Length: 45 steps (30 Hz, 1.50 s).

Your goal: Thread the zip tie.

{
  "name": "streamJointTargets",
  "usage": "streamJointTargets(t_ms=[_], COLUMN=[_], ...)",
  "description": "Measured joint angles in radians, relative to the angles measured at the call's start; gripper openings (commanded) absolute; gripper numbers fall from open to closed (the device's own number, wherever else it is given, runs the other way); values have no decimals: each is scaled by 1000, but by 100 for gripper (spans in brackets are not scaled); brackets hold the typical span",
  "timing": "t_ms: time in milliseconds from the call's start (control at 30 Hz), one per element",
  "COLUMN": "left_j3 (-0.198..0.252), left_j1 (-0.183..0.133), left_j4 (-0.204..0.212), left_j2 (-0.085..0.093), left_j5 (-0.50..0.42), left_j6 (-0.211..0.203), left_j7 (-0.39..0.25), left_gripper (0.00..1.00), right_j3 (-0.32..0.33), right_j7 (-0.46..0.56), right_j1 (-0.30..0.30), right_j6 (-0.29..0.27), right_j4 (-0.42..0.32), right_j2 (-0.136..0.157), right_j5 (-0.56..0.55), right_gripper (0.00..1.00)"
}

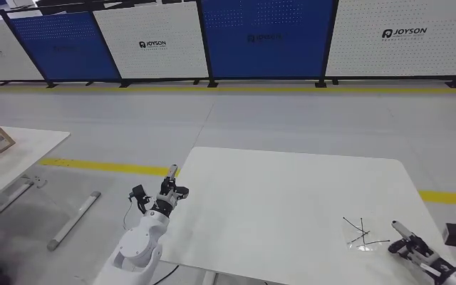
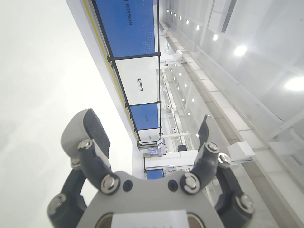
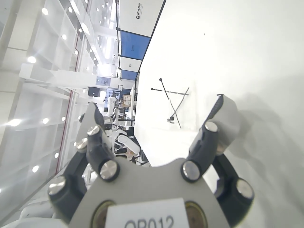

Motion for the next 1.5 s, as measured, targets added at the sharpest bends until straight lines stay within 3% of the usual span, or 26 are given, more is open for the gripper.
streamJointTargets(t_ms=[100, 133, 500, 967, 1033, 1133, 1267, 1400, 1433, 1467, 1500], left_j3=[0, 0, 0, 0, 0, 0, 0, 0, 0, 0, 0], left_j1=[0, 0, 0, 0, 0, 0, 0, 0, 0, 0, 0], left_j4=[0, 0, 0, 0, 0, 0, 0, 0, 0, 0, 0], left_j2=[0, 0, 0, 0, 0, 0, 0, 0, 0, 0, 0], left_j5=[0, 0, 0, 0, 0, 0, 0, 0, 0, 0, 0], left_j6=[0, 0, 0, 0, 0, 0, 0, 0, 0, 0, 0], left_j7=[0, 0, 0, 0, 0, 0, 0, 0, 0, 0, 0], left_gripper=[100, 100, 100, 100, 100, 100, 100, 100, 100, 100, 100], right_j3=[-7, -10, -18, -8, -8, -12, -19, -24, -25, -26, -27], right_j7=[-1, 1, 12, 13, 17, 17, 10, 8, 7, 6, 5], right_j1=[5, 8, 9, -20, -24, -27, -24, -19, -19, -18, -18], right_j6=[10, 13, 10, -9, -11, -9, 1, 9, 10, 11, 11], right_j4=[3, 4, 20, 8, 4, -3, -9, -7, -7, -6, -6], right_j2=[2, 3, 11, 22, 24, 26, 27, 29, 30, 30, 31], right_j5=[-12, -16, -20, -24, -28, -35, -40, -42, -44, -44, -44], right_gripper=[54, 51, 47, 31, 37, 36, 31, 19, 15, 3, 0])
